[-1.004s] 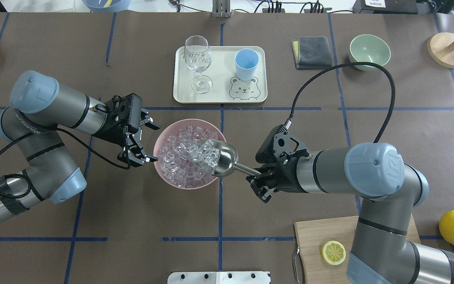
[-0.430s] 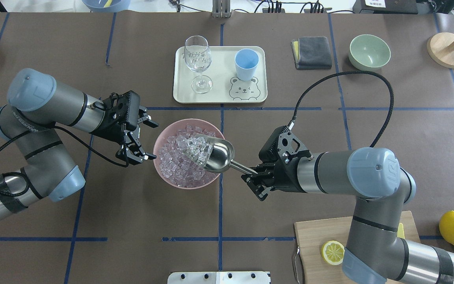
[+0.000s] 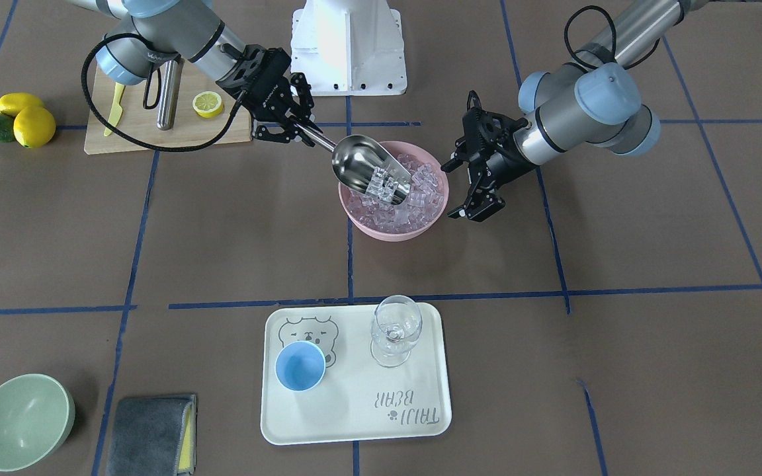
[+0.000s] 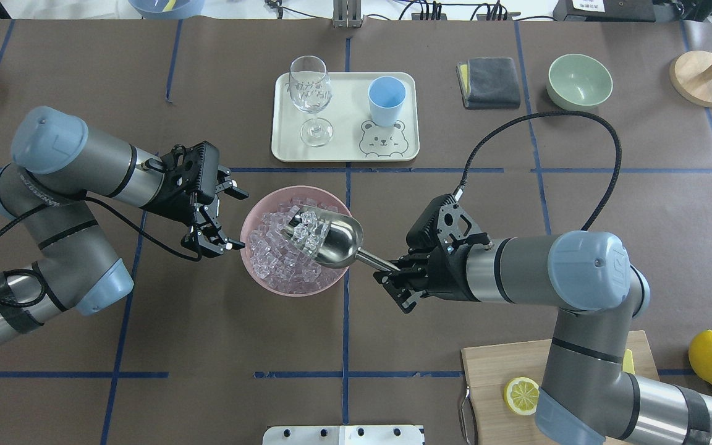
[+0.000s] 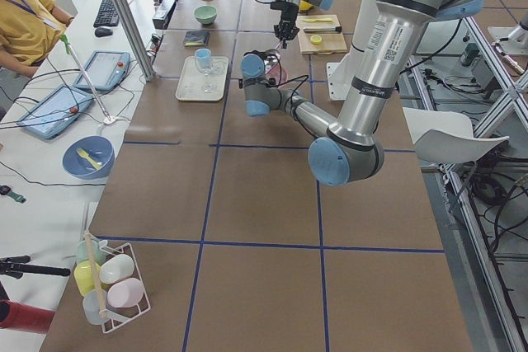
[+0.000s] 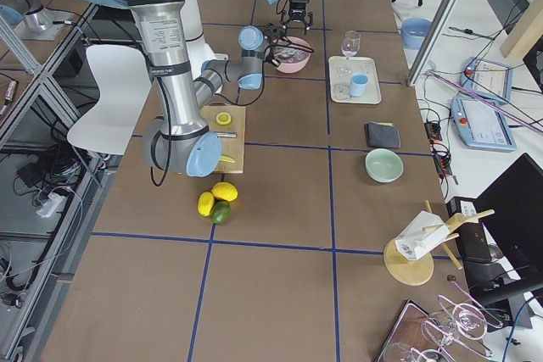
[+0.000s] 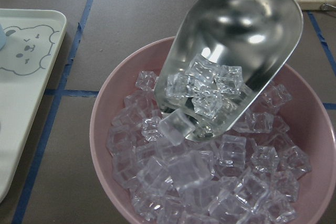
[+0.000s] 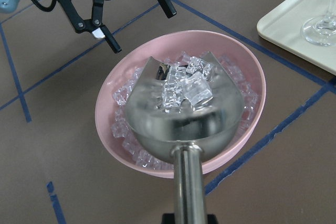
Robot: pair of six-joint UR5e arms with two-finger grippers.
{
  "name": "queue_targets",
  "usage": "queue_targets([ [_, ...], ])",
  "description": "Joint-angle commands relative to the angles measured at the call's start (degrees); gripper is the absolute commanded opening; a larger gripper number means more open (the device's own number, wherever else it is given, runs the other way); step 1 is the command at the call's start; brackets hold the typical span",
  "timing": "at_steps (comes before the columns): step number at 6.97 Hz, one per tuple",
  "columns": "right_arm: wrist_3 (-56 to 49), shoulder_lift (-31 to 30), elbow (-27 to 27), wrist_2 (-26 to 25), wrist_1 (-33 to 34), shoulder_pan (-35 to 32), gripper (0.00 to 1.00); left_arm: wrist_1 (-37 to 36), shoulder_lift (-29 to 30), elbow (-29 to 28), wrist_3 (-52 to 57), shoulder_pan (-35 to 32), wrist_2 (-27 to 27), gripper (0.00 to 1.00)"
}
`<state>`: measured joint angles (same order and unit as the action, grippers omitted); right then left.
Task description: Put ice in cup with scoop
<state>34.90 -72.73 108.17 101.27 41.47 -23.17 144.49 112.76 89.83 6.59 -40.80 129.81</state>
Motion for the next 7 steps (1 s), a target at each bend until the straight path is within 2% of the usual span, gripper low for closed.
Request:
queue_targets([
  [1,1.7,0.0,0.0,-0.9,-2.6,0.0,0.0,0.0,0.0,0.1,0.1,-0.5,0.3,1.0],
  [3,4.4,0.6,0.6,-1.2,-1.5,-2.2,0.0,0.0,-1.6,0.0,0.0,-3.8,3.2,1.0],
  [4,4.6,0.4,3.2,-1.0,3.3,-4.0,0.0,-0.1,-2.3,0.1,0.0,-5.8,3.4,1.0],
  [5,4.9,0.0,7.8,-1.3,12.2,-6.0,0.0,-0.1,-3.4,0.5,0.0,-7.3,3.4,1.0],
  [7,7.9,-2.3,8.7,-1.4,13.8,-8.4,0.0,-0.1,-6.7,1.3,0.0,-10.1,3.4,1.0],
])
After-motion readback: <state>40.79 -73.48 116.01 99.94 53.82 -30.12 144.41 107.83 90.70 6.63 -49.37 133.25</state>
